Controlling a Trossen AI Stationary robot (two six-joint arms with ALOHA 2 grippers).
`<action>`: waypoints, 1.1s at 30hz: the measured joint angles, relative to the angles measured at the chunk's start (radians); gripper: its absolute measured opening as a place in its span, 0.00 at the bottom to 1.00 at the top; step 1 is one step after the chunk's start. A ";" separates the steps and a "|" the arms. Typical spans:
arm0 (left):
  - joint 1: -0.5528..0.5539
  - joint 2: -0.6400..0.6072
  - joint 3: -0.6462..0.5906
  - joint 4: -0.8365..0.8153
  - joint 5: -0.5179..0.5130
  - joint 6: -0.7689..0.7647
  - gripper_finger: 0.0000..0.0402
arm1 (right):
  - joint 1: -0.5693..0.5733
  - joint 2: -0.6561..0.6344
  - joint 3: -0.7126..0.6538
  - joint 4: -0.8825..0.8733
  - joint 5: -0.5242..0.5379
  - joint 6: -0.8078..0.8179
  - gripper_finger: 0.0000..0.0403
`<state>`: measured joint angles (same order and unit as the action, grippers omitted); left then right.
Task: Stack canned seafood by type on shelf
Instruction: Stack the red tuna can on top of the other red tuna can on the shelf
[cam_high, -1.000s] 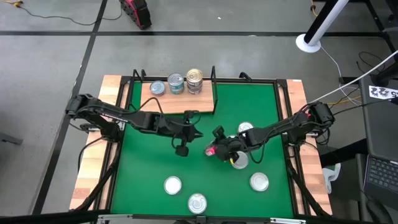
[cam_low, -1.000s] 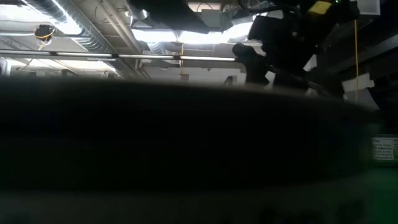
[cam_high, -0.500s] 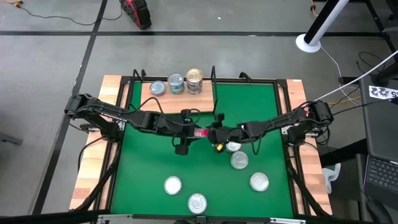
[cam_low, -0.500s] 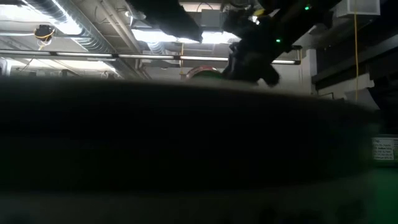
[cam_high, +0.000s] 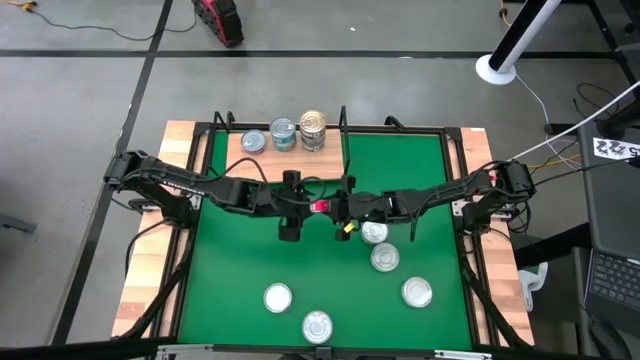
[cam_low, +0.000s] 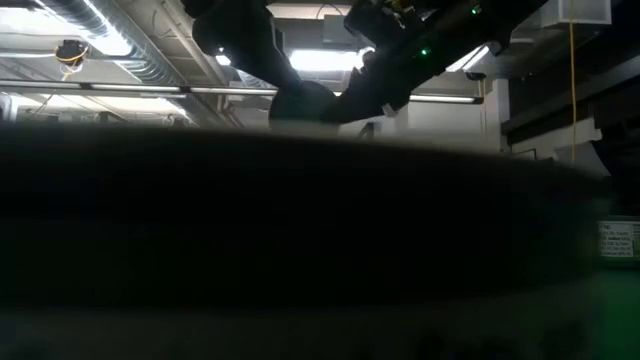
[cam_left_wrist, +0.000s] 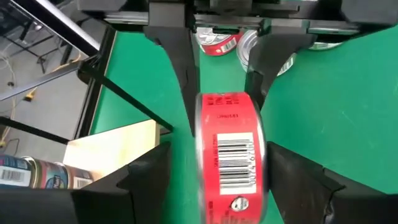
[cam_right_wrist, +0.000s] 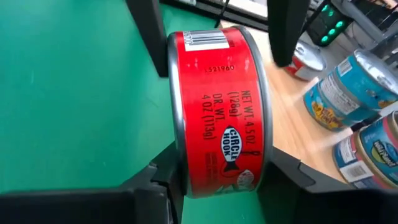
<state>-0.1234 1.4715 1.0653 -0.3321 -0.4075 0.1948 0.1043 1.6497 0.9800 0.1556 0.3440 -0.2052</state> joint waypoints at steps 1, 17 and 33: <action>0.000 0.000 0.000 -0.001 0.000 0.006 0.61 | 0.000 0.000 0.000 0.011 0.000 0.000 0.36; 0.000 0.002 0.000 -0.011 -0.040 0.096 0.35 | 0.000 -0.001 0.001 0.039 0.019 -0.001 0.42; 0.000 0.002 0.000 -0.219 -0.222 0.095 0.36 | 0.000 -0.031 0.001 0.022 0.076 -0.008 0.64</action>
<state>-0.1238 1.4738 1.0653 -0.5512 -0.6294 0.2901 0.1047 1.6184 0.9813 0.1779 0.4200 -0.2131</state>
